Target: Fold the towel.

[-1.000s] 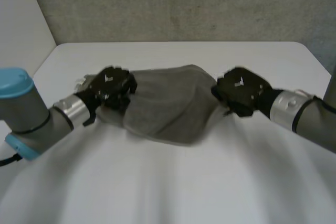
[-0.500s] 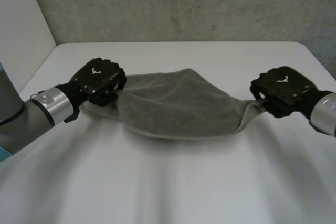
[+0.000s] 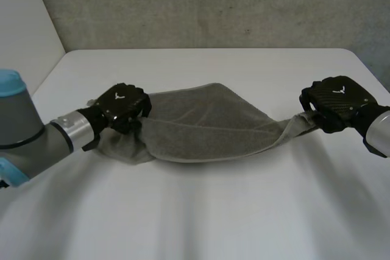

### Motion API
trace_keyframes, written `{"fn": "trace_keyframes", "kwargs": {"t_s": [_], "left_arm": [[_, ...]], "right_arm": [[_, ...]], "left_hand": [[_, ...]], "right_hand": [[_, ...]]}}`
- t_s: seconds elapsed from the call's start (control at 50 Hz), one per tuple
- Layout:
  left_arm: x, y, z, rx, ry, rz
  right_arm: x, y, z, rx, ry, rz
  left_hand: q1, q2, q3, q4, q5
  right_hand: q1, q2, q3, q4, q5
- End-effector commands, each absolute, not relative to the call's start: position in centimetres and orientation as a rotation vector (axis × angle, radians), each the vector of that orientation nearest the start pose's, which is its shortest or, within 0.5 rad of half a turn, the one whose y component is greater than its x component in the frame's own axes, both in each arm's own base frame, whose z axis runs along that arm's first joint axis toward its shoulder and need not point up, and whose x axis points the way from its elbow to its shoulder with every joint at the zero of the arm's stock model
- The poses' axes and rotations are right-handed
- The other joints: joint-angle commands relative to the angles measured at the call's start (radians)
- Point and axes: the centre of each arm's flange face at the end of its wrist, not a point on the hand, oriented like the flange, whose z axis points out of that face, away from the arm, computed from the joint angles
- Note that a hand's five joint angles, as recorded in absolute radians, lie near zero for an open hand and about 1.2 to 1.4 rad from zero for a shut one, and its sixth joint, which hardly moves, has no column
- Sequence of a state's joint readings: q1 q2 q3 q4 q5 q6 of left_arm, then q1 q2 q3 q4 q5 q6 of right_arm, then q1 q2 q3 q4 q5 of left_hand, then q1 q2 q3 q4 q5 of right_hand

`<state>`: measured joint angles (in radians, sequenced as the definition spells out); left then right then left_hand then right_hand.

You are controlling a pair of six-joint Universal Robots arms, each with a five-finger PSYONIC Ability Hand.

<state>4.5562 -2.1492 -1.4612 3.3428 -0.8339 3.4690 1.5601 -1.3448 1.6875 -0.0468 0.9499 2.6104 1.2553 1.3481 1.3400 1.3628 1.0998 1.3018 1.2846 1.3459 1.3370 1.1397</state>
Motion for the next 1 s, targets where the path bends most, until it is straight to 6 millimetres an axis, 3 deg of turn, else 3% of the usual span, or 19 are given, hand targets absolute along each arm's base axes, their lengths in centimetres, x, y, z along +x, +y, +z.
{"fn": "trace_keyframes", "kwargs": {"t_s": [0.02,0.12,0.18,0.22,0.24,0.28,0.3,0.34,0.42,0.58,0.76,0.9,0.96,1.0], "left_arm": [[-25.1,-35.9,14.1,1.363,2.475,-2.172],[-25.0,-38.8,14.6,1.17,2.368,-2.202],[-24.6,-39.6,14.8,1.094,2.337,-2.201],[-23.9,-40.5,15.0,0.959,2.313,-2.172],[-23.9,-40.5,15.0,0.959,2.313,-2.172],[-24.0,-40.1,14.8,0.951,2.328,-2.147],[-24.0,-40.1,14.8,0.951,2.328,-2.147],[-24.9,-38.8,14.4,1.001,2.358,-2.134],[-25.8,-37.1,14.7,1.05,2.38,-2.128],[-25.6,-33.6,16.4,1.072,2.376,-2.142],[-25.0,-28.0,19.1,1.124,2.311,-2.22],[-26.1,-24.4,17.2,1.364,2.421,-2.163],[-26.1,-24.1,16.4,1.382,2.457,-2.132],[-26.2,-24.0,14.8,1.389,2.532,-2.054]], "right_arm": [[18.1,-31.3,20.0,-1.086,2.108,-1.817],[17.9,-31.8,19.6,-1.068,2.116,-1.857],[17.9,-31.8,19.5,-1.056,2.12,-1.862],[17.9,-31.8,19.4,-1.04,2.123,-1.857],[17.9,-31.8,19.4,-1.04,2.123,-1.857],[17.9,-31.5,19.0,-1.036,2.131,-1.838],[17.9,-31.5,19.0,-1.036,2.131,-1.838],[18.0,-31.2,18.7,-1.037,2.136,-1.821],[18.7,-30.6,18.4,-1.055,2.121,-1.799],[18.8,-30.4,17.8,-1.056,2.13,-1.773],[18.7,-30.2,17.4,-1.063,2.14,-1.756],[18.7,-30.2,17.3,-1.066,2.143,-1.754],[18.7,-30.1,17.3,-1.068,2.142,-1.752],[18.7,-30.1,17.3,-1.068,2.143,-1.75]], "left_hand": [[0.141,0.048,0.056,0.033,0.122],[0.141,0.048,0.056,0.033,0.122],[0.127,0.034,0.042,0.019,0.108],[-0.215,-0.307,-0.299,-0.322,-0.234],[-0.217,-0.31,-0.302,-0.324,-0.236],[-0.769,-0.862,-0.854,-0.877,-0.788],[-0.772,-0.864,-0.856,-0.879,-0.791],[-0.956,-1.049,-1.041,-1.063,-0.975],[-1.001,-1.093,-1.085,-1.108,-1.02],[-0.986,-1.079,-1.071,-1.094,-1.005],[-0.881,-0.974,-0.965,-0.988,-0.9],[-0.743,-0.835,-0.827,-0.85,-0.762],[-0.716,-0.809,-0.801,-0.823,-0.735],[-0.672,-0.765,-0.757,-0.78,-0.691]], "right_hand": [[0.094,0.112,0.05,0.059,0.082],[0.094,0.112,0.05,0.059,0.082],[0.094,0.112,0.05,0.059,0.082],[0.094,0.112,0.05,0.059,0.082],[0.094,0.112,0.05,0.059,0.082],[0.094,0.112,0.05,0.059,0.082],[0.094,0.112,0.05,0.059,0.082],[0.094,0.112,0.05,0.059,0.082],[0.094,0.112,0.05,0.059,0.082],[0.094,0.112,0.05,0.059,0.082],[0.094,0.112,0.05,0.059,0.082],[0.094,0.112,0.05,0.059,0.082],[0.094,0.112,0.05,0.059,0.082],[0.094,0.112,0.05,0.059,0.082]]}}
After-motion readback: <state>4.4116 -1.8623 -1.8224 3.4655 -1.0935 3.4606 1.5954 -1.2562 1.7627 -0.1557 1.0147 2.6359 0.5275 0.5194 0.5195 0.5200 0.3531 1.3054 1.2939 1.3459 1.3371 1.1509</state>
